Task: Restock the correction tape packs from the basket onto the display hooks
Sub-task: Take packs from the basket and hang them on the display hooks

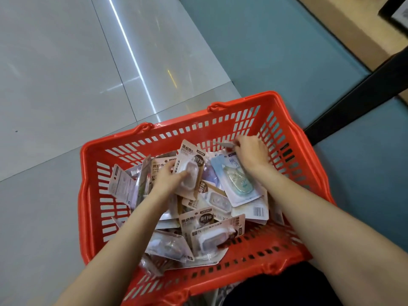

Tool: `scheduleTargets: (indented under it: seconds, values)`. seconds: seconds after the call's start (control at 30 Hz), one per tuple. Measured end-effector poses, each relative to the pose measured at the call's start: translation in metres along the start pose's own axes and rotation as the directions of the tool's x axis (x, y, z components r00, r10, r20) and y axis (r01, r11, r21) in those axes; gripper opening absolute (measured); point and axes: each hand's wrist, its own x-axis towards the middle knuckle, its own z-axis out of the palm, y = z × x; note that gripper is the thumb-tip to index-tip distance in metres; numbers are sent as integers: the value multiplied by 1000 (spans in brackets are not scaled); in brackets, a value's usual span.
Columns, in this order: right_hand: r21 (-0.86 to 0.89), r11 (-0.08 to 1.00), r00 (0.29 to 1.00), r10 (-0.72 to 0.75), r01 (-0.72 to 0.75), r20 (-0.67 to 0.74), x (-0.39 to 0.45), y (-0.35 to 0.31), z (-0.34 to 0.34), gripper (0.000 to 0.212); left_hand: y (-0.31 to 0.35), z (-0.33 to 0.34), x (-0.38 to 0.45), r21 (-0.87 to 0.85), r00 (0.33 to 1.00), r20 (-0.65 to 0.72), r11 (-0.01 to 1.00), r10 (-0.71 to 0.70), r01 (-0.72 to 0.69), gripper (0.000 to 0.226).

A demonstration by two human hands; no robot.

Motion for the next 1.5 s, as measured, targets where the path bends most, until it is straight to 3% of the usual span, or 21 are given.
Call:
scheduleTargets:
  seconds: [0.07, 0.17, 0.23, 0.3, 0.37, 0.47, 0.53, 0.63, 0.7, 0.77, 0.8, 0.87, 0.97, 1.07, 1.23, 1.3, 1.37, 1.43, 1.5]
  values:
    - [8, 997, 997, -70, 71, -26, -5, -3, -12, 20, 1, 3, -5, -19, 1000, -22, 1000, 6, -7, 45]
    - [329, 924, 973, -143, 198, -183, -21, -9, -59, 11, 17, 10, -27, -95, 998, 6, 994, 60, -59, 23]
    - [424, 855, 944, -203, 300, -260, -41, -15, -106, 6, 37, 12, -52, -128, 990, 95, 987, 109, -97, 23]
    - [454, 798, 909, -272, 397, -317, -71, -20, -157, 7, 64, 12, -83, -218, 968, 183, 967, 173, -132, 21]
    - [340, 791, 842, -374, 509, -389, -108, -19, -206, 10, 94, 10, -120, -404, 919, 310, 909, 242, -103, 20]
    - [10, 808, 736, -531, 589, -421, -163, -10, -271, 11, 134, 9, -180, -537, 705, 546, 835, 453, -121, 26]
    - [-128, 803, 690, -571, 582, -444, -198, -5, -311, 13, 153, 11, -224, -562, 570, 594, 800, 568, -211, 29]
    - [-144, 844, 699, -512, 516, -499, -256, -2, -373, 31, 179, 24, -288, -596, 451, 532, 695, 717, -402, 49]
    - [-54, 872, 704, -428, 486, -566, -285, -3, -407, 37, 193, 29, -319, -562, 338, 513, 606, 789, -563, 56]
    - [-183, 920, 676, -380, 347, -631, -341, -4, -461, 44, 215, 39, -385, -505, 164, 550, 482, 819, -716, 61]
    - [-279, 905, 681, -426, 322, -596, -343, -5, -473, 55, 222, 38, -393, -460, 116, 552, 418, 826, -783, 61]
    - [-487, 841, 708, -492, 236, -506, -366, -6, -508, 73, 243, 41, -434, -380, -42, 616, 250, 787, -891, 57]
    - [-495, 859, 738, -419, 132, -530, -404, -7, -549, 92, 263, 50, -494, -356, -189, 687, 98, 702, -929, 45]
    - [-341, 937, 757, -279, 78, -591, -433, -4, -569, 96, 270, 58, -530, -376, -240, 688, 54, 685, -925, 36]
    - [-174, 985, 772, -124, 18, -624, -456, 1, -581, 72, 273, 59, -552, -434, -226, 629, 95, 744, -896, 27]
    - [-199, 980, 666, -128, -30, -734, -464, 7, -589, 55, 282, 56, -556, -486, -194, 537, 113, 821, -867, 27]
    - [-178, 981, 494, -114, -83, -862, -473, 17, -601, 37, 293, 55, -559, -551, -148, 415, 118, 897, -826, 22]
    - [21, 998, 310, 39, -62, -950, -483, 30, -617, 29, 302, 60, -565, -584, -128, 350, 109, 928, -805, 21]
    - [352, 926, 222, 319, 133, -921, -491, 43, -630, 27, 307, 72, -573, -588, -138, 338, 94, 931, -804, 23]
